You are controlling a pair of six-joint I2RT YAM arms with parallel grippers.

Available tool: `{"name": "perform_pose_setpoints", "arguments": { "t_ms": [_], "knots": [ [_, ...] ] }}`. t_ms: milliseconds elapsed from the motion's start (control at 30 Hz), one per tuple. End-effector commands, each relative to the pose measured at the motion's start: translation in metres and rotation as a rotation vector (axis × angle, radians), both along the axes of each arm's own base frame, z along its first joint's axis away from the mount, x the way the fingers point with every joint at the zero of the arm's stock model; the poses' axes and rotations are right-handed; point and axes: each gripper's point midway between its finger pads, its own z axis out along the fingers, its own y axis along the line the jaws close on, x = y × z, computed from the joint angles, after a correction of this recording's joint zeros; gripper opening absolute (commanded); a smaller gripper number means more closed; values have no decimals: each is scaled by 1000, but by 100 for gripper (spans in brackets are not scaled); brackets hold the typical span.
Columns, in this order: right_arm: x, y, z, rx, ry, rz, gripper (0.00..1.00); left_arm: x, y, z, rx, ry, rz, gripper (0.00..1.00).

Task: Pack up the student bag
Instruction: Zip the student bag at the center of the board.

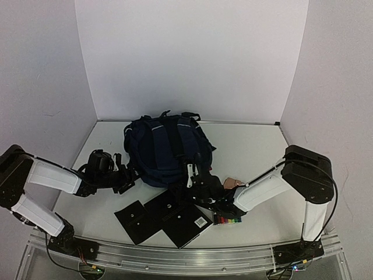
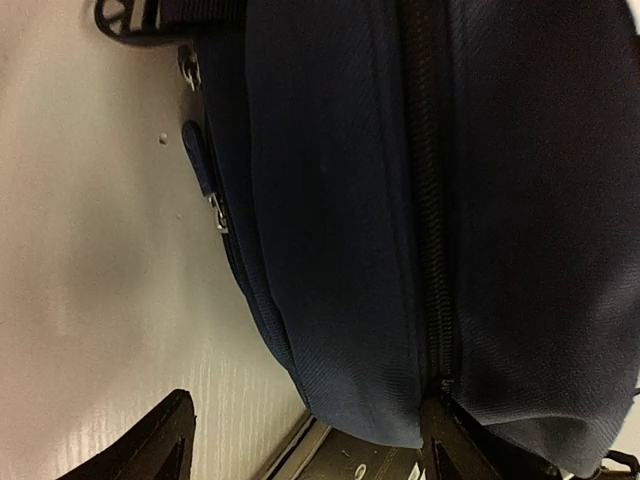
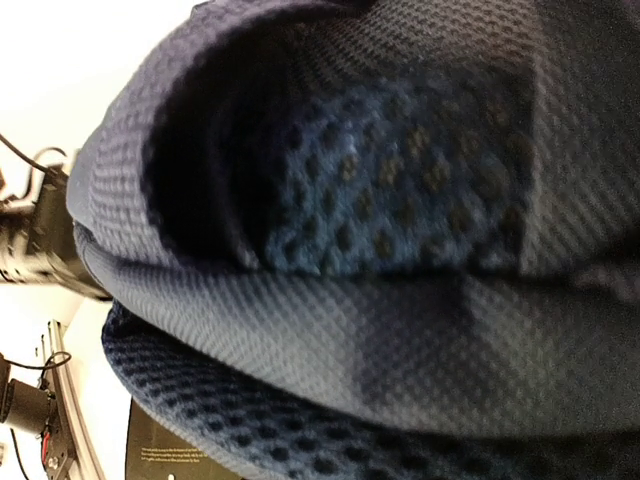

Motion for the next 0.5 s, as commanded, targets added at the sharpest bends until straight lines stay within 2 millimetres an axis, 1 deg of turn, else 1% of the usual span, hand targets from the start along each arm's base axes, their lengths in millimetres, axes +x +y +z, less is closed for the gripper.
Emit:
{"name": "perform_pose_setpoints", "arguments": {
  "t_ms": [0, 133, 200, 233, 267, 333, 400, 467],
  "knots": [
    [-1, 14, 13, 23, -36, 7, 8, 22, -31, 28, -78, -91, -23, 77],
    [-1, 14, 11, 12, -34, 7, 15, 25, -44, 24, -87, -90, -41, 77],
    [-2, 13, 9, 6, -32, 8, 17, 27, -47, 24, -93, -94, -41, 74],
    [-2, 12, 9, 3, -32, 5, 18, 27, -48, 24, -94, -94, -40, 70],
    [-2, 11, 8, 0, -31, 2, 17, 28, -48, 24, -95, -95, -38, 63],
    [0, 10, 6, -9, -31, -8, 9, 28, -47, 25, -96, -98, -32, 49],
    [2, 9, 4, -23, -25, -24, 1, 29, -45, 26, -95, -101, -20, 37],
    [3, 7, 3, -29, -18, -39, 0, 29, -43, 28, -94, -108, -7, 26]
  ]
}}
